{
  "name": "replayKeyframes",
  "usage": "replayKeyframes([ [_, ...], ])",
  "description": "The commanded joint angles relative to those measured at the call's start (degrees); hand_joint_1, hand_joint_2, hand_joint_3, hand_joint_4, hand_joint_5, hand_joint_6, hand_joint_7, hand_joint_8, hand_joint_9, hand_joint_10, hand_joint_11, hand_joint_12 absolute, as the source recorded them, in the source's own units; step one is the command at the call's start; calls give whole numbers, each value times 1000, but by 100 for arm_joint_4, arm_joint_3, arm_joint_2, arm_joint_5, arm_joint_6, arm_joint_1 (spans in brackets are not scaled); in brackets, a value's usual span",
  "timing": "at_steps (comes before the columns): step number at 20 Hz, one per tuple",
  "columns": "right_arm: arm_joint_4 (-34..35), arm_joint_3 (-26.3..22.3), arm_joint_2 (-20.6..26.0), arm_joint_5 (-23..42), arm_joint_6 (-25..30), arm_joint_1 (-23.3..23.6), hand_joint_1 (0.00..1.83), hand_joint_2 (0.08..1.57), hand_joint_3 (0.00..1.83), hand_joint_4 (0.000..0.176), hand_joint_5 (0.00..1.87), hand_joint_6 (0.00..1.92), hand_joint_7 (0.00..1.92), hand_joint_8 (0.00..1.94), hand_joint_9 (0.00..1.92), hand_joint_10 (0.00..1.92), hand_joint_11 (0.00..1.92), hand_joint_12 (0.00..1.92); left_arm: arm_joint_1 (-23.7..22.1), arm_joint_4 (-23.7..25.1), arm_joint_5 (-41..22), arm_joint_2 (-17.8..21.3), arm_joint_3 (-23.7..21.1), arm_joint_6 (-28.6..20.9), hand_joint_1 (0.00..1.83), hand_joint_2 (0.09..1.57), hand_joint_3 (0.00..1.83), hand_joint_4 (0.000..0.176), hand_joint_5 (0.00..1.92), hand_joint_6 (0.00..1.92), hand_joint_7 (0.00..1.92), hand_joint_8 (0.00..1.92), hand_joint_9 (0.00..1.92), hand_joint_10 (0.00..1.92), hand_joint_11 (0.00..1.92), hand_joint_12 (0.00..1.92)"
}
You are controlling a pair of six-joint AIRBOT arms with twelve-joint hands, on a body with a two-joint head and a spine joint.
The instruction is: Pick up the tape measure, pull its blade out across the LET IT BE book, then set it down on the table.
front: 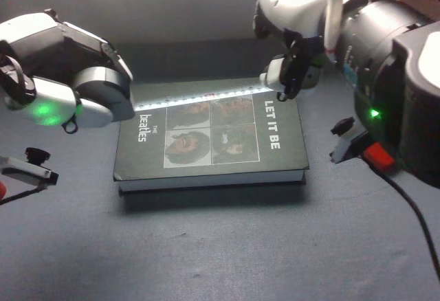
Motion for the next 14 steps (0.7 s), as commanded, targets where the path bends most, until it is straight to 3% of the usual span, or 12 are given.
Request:
replayKeyframes([
  [1,-536,-6,1,38,17,85,1031,1106,2,0,751,14,832,21,763,30,375,947,-21,91,-625,5,34,-171,1498,1100,0,0,803,928,898,1083,1001,1074,980,1373],
  [5,-224,64,-40,199,13,132,1031,1109,2,0,766,15,836,16,771,27,380,939,188,690,-813,-34,120,-891,1492,1125,1,0,784,955,866,1109,932,1164,889,1479],
  [7,-182,138,-78,249,12,133,1034,1112,3,0,775,18,832,13,770,26,379,939,239,911,-907,-53,163,-1109,1496,1110,0,0,809,921,883,1116,973,1103,943,1420],
  [14,-182,453,-290,391,153,-37,1042,1113,1,0,756,3,823,6,773,20,373,944,322,1805,-996,-116,371,-1835,1494,1134,1,0,800,890,825,1202,906,1192,876,1512],
])
